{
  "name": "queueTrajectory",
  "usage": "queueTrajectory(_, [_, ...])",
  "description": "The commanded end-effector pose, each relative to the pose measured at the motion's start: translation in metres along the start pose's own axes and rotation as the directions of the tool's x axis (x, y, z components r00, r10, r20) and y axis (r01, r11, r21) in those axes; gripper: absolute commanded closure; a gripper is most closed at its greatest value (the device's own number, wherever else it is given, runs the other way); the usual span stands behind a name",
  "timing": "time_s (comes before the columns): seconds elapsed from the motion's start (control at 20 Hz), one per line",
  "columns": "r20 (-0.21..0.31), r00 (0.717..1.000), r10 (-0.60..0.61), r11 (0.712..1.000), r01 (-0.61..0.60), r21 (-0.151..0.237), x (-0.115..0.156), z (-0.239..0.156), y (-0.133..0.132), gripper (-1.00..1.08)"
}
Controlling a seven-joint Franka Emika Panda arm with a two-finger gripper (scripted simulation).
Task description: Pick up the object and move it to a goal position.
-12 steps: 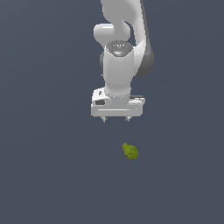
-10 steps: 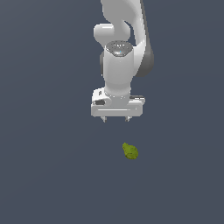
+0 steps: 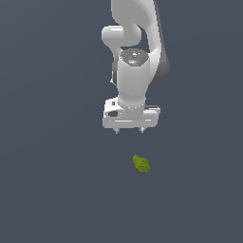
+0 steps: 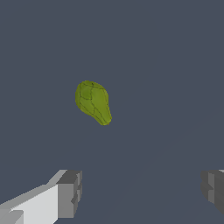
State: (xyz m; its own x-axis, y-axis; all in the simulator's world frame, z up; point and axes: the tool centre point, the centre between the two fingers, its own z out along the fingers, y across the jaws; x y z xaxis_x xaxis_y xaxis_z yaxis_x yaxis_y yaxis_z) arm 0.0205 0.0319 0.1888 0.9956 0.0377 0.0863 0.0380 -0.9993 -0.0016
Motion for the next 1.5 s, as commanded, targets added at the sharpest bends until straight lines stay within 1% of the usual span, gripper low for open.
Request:
queueTrajectory(0.0, [0.0,1.0,-0.001,1.0,0.001,0.0,-0.001,0.001,-0.001,-0.92])
queueTrajectory(0.3, [0.003,1.0,-0.007,1.0,0.007,0.0,0.004,0.004,-0.003,-0.92])
queueTrajectory(0.6, [0.016,0.999,-0.032,0.999,0.032,-0.001,0.017,0.017,-0.011,-0.92])
queueTrajectory(1.1, [0.055,0.993,-0.103,0.995,0.103,0.003,0.049,0.063,-0.037,-0.92])
queueTrajectory(1.45, [0.076,0.987,-0.139,0.99,0.139,0.008,0.063,0.091,-0.052,-0.92])
